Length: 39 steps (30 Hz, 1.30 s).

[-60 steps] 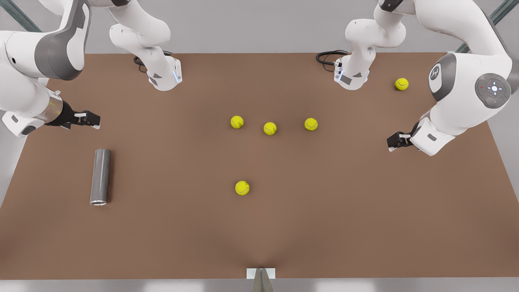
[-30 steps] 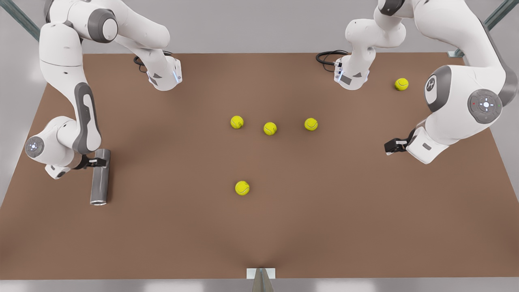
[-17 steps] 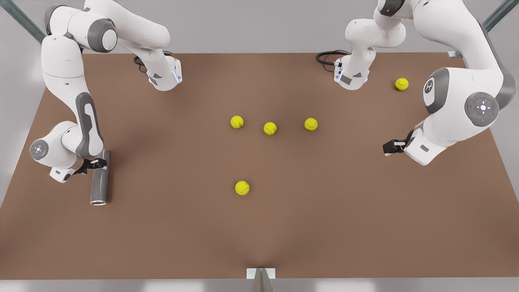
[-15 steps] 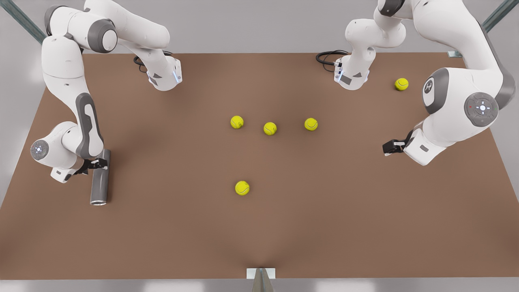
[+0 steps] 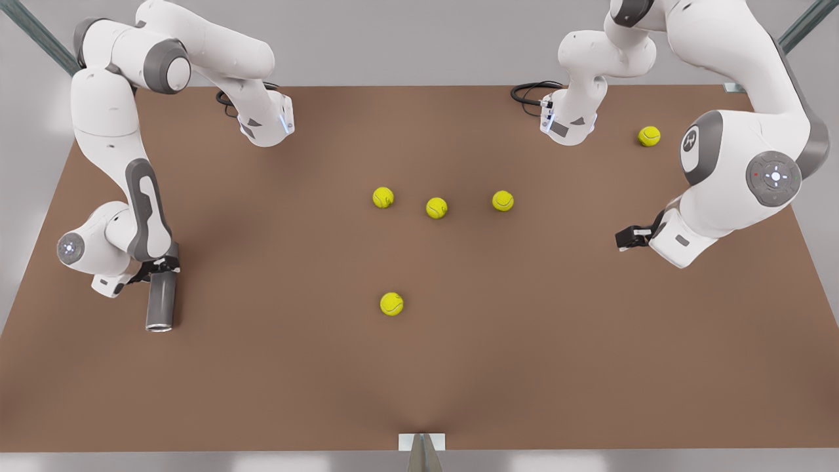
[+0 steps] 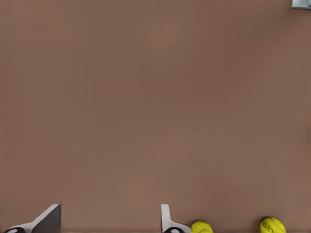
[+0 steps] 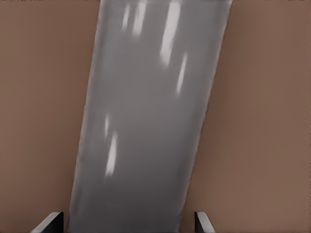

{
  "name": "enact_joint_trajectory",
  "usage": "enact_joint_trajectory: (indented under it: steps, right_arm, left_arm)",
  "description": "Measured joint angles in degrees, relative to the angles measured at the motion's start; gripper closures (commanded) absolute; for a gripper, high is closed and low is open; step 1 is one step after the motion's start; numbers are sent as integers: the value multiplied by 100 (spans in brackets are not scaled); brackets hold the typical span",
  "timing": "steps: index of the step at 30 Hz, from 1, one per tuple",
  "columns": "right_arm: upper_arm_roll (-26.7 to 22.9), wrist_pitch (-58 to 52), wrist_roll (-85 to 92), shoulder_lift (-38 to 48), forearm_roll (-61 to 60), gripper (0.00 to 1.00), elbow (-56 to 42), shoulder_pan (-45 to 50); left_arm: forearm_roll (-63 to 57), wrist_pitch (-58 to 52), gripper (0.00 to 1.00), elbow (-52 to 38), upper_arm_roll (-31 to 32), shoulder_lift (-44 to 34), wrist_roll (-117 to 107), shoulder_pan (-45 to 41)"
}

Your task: Put the tennis tube upright

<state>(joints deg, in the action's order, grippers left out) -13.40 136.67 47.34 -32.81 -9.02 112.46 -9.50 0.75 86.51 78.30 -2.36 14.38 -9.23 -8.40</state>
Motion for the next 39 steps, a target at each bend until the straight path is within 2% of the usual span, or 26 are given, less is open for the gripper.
enact_joint_trajectory:
  steps: [13,16,24,34,39]
  right_arm:
    - [-11,7,-472,-209,7,0,-20,44]
    - [-13,4,-548,-212,17,14,-26,48]
    - [-13,-42,-641,-204,0,40,-63,50]
    - [-11,-189,-658,45,19,41,-131,93]
    - [-7,-458,-617,422,53,41,-519,900]
  left_arm:
    - [7,0,0,3,-8,19,-33,2]
    - [7,0,0,1,-9,19,-37,-3]
    - [8,-7,0,-10,-7,11,-49,-5]
    - [11,-29,0,-28,-6,2,-61,-4]
    - [18,-33,0,-31,-9,-6,-67,-4]
